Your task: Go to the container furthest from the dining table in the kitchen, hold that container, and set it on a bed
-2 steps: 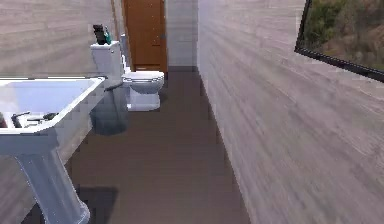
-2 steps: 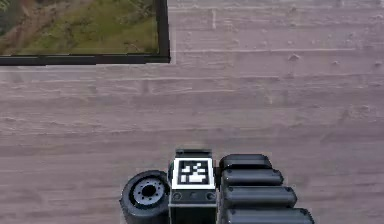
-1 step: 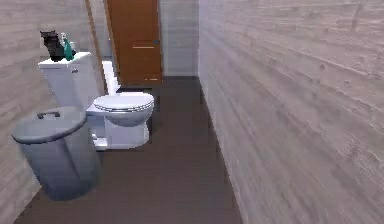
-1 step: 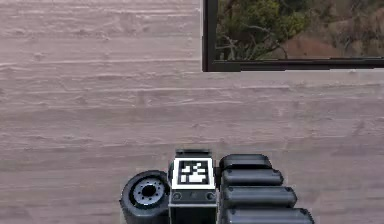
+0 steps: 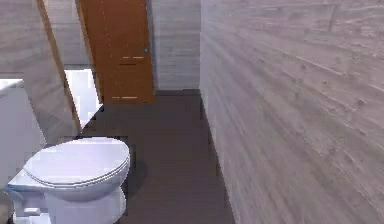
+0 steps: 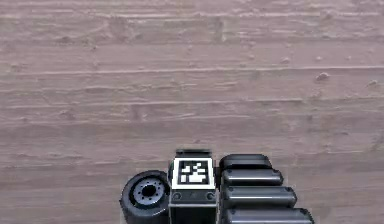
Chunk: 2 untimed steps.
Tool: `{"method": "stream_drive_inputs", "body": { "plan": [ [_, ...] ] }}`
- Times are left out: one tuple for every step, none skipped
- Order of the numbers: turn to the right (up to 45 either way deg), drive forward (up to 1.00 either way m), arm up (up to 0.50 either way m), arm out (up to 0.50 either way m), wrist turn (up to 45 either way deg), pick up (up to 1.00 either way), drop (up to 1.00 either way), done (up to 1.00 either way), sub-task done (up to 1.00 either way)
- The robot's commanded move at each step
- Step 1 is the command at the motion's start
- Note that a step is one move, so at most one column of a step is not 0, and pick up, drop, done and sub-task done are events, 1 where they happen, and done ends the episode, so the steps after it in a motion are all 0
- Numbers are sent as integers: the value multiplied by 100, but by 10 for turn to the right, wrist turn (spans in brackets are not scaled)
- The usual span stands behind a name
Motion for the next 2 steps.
{"method": "stream_drive_inputs", "body": {
  "plan": [
    [0, 85, 0, 0, 0, 0, 0, 0, 0],
    [0, 45, 0, 0, 0, 0, 0, 0, 0]
  ]
}}
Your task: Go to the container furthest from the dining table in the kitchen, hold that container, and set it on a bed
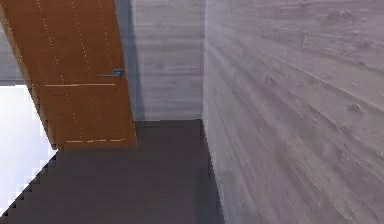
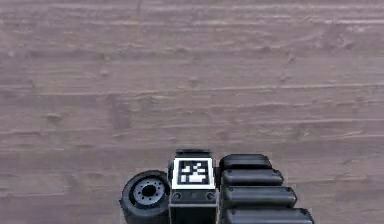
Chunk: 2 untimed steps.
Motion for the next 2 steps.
{"method": "stream_drive_inputs", "body": {
  "plan": [
    [-390, 0, 0, 0, 0, 0, 0, 0, 0],
    [0, 100, 0, 0, 0, 0, 0, 0, 0]
  ]
}}
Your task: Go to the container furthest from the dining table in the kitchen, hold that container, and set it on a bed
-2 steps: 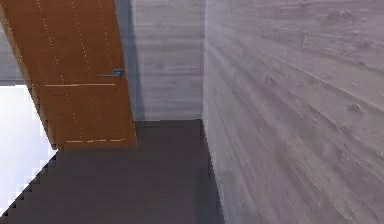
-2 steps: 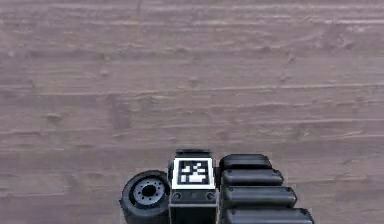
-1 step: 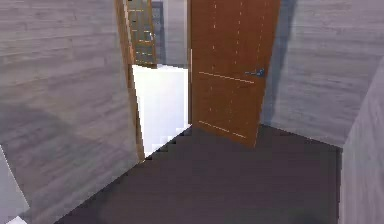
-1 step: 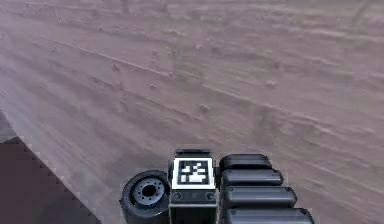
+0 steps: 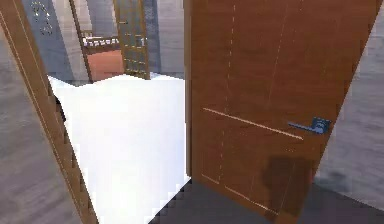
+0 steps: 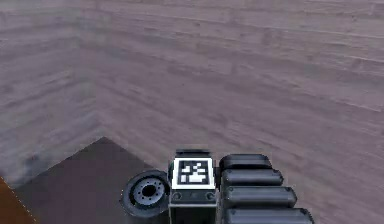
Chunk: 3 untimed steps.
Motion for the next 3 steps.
{"method": "stream_drive_inputs", "body": {
  "plan": [
    [0, 50, 0, 0, 0, 0, 0, 0, 0],
    [-90, 0, 0, 0, 0, 0, 0, 0, 0],
    [0, 45, 0, 0, 0, 0, 0, 0, 0]
  ]
}}
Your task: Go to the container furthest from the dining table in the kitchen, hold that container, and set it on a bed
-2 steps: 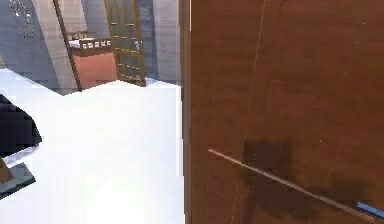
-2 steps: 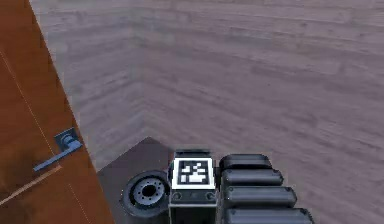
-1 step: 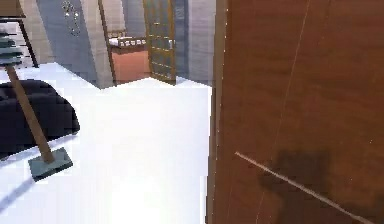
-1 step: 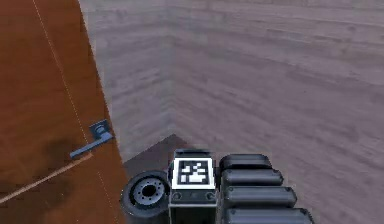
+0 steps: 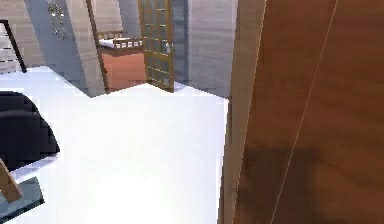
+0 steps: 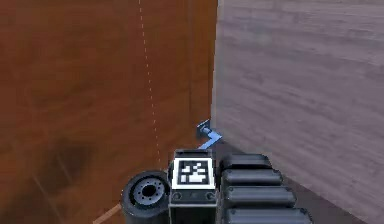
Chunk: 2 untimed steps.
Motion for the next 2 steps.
{"method": "stream_drive_inputs", "body": {
  "plan": [
    [-420, 0, 0, 0, 0, 0, 0, 0, 0],
    [0, 45, 0, 0, 0, 0, 0, 0, 0]
  ]
}}
